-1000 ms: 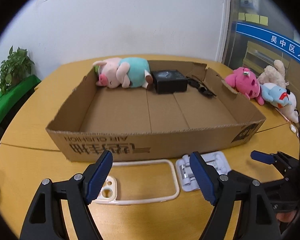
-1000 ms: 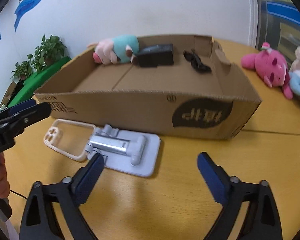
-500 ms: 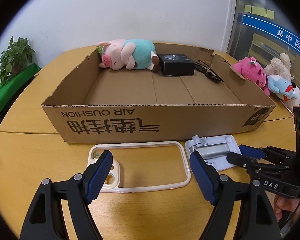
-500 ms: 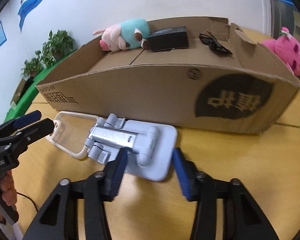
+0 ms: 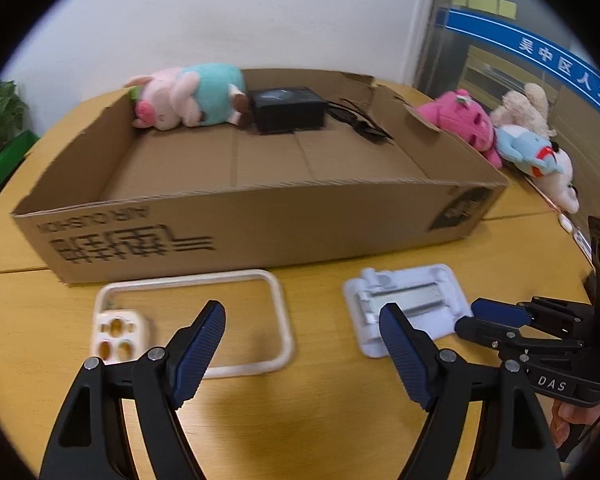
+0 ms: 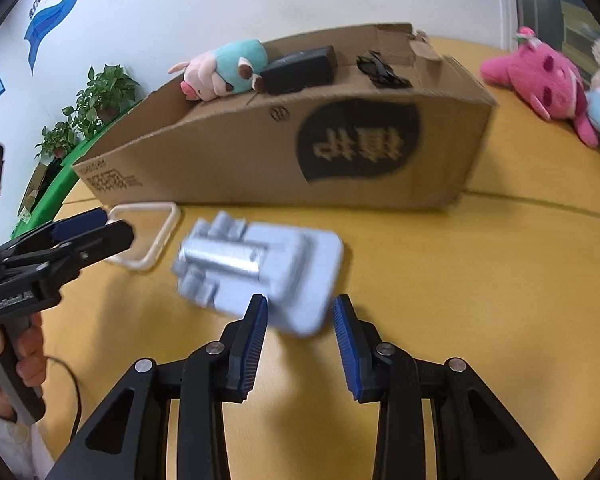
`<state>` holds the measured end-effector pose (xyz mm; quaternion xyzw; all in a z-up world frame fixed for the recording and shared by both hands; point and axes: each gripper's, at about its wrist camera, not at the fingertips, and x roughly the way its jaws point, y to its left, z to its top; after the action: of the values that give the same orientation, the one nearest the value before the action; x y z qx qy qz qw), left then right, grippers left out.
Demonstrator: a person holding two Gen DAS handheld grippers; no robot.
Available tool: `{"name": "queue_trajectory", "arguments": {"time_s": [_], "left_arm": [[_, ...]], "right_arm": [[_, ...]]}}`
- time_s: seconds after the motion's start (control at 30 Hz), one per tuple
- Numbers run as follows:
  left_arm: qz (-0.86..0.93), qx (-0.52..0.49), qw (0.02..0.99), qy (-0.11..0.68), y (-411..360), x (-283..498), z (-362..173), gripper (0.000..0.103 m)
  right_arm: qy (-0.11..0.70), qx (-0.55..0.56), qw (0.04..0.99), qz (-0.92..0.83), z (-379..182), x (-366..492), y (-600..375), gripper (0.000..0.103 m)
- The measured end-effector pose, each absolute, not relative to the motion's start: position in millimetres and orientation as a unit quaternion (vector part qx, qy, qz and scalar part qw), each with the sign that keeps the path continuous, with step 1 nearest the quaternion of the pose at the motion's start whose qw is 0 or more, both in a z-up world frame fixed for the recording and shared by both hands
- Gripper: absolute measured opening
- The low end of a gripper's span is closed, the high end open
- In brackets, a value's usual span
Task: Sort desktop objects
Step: 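Move both grippers down to the white-and-silver phone stand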
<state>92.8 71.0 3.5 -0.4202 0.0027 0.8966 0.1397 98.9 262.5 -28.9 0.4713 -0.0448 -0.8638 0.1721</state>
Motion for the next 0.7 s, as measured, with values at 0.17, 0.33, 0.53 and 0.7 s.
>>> {"name": "queue_trajectory", "arguments": {"time_s": [0.17,0.33,0.53,0.7], "left_arm": [[0.883,-0.440,0.165,0.022,104.6,88.9,-13.4,0.079],[0.875,-0.458,0.155,0.015,111.1,74.2,-25.6,0.081],[0.871,-0.468,0.150,0.001,107.3,62.3,-30.6,0.081],[0.864,-0.477,0.161,-0.008,104.7,57.1,-30.9,0.080]], "right_arm": [[-0.050,0.471,0.155,-0.867,-28.9,107.3,277.0,0.028],[-0.075,0.444,0.148,-0.881,-18.5,105.7,284.0,0.064],[-0.052,0.444,0.156,-0.881,-18.7,87.2,268.2,0.070],[-0.062,0.455,0.163,-0.873,-31.5,76.5,264.4,0.070]]}}
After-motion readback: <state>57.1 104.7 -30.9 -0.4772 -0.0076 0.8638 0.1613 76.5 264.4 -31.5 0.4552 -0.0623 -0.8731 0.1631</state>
